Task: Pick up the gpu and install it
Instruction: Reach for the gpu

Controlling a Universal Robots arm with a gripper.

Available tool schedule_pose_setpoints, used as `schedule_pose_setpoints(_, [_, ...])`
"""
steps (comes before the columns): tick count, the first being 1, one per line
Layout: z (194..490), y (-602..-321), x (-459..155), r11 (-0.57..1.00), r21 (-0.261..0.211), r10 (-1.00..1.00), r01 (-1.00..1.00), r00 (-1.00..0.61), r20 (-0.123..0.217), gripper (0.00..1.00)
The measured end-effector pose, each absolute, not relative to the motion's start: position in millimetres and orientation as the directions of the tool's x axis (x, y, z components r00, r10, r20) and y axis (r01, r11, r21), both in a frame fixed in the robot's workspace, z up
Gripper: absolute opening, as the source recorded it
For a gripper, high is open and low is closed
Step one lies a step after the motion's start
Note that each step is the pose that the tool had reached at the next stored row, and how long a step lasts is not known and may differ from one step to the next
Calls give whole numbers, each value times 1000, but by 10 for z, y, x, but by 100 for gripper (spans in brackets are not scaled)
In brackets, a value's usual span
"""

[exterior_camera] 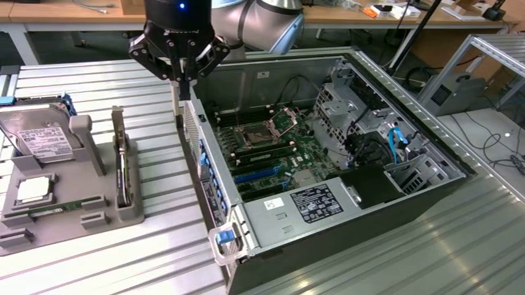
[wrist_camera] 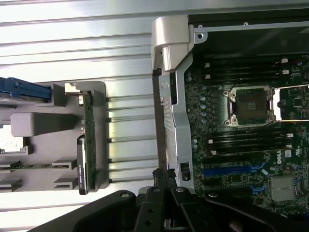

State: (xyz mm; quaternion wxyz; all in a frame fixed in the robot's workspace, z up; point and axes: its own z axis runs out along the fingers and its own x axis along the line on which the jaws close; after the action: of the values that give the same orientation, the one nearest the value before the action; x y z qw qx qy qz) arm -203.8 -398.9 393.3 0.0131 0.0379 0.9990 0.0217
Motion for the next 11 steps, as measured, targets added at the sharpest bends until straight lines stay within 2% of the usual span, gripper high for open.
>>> schedule_pose_setpoints(11, [3933,-3989,-2069,996,44,76,75,-997,-24,11])
